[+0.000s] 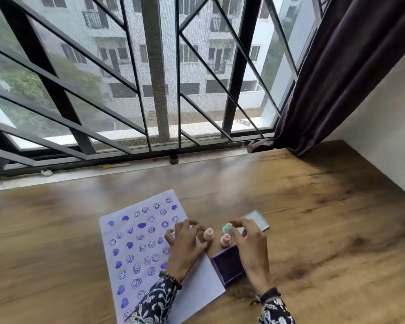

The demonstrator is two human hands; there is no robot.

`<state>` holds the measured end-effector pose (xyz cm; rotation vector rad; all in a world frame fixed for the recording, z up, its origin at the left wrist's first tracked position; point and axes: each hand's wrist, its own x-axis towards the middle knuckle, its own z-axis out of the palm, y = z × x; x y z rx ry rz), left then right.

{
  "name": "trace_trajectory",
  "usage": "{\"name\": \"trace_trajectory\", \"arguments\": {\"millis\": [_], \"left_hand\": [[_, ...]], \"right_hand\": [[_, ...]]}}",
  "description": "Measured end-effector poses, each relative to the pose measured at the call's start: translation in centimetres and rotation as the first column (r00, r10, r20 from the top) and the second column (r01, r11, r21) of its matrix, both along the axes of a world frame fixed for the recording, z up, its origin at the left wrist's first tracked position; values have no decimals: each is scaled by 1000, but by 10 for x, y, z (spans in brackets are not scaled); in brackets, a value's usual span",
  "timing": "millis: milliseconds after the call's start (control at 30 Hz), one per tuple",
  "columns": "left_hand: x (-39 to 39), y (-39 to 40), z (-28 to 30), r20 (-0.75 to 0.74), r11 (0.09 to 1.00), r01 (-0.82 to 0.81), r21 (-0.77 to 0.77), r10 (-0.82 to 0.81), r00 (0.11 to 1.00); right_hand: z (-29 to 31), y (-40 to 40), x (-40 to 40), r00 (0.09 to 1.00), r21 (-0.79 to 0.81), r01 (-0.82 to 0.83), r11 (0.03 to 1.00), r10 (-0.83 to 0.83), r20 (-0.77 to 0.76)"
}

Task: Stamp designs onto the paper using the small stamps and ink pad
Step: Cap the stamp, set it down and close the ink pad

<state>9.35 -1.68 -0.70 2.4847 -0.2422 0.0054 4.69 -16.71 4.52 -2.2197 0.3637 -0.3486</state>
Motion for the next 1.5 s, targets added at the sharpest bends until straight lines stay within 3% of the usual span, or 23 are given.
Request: {"name": "trace_trajectory", "arguments": {"millis": [233,333,400,633,800,900,967,1100,1167,1333,1433,1500], "left_hand": [[-35,6,-6,74,991,-16,-136,27,997],[-53,1,-7,9,999,22,-44,-22,1000],[-58,-3,-10,-45,998,56,41,-54,998],[-60,-4,-7,-73,995,86,46,-82,994],[-61,0,-8,-91,985,158,67,-151,984],[-62,1,-8,-77,980,181,84,-174,982],[-62,1,-7,-67,980,185,72,-180,981],[-63,2,-8,-65,977,207,53,-204,977],[-63,2,-6,-70,976,211,57,-207,976],[-63,3,-4,-77,972,235,15,-233,969],[-63,3,-7,-77,971,240,14,-238,968],[-62,3,-8,-92,972,235,9,-233,968]], "right_hand": [[-27,-52,5,931,-22,361,932,-362,-44],[-34,-59,10,896,-27,437,899,-438,-72],[-35,-61,13,879,-37,464,885,-465,-106],[-32,-74,18,857,-59,485,873,-487,-169],[-17,-76,-1,875,4,485,875,-485,5],[-1,-69,-22,889,-45,426,903,-410,203],[7,-61,-36,911,-205,342,917,-271,310],[-11,-38,-68,947,-584,187,790,14,322],[-29,-26,-82,933,-657,106,746,153,325],[-61,-5,-98,894,-712,-160,683,407,189],[-60,0,-98,911,-608,-198,768,373,175],[-53,3,-93,948,-483,-142,864,259,185]]}}
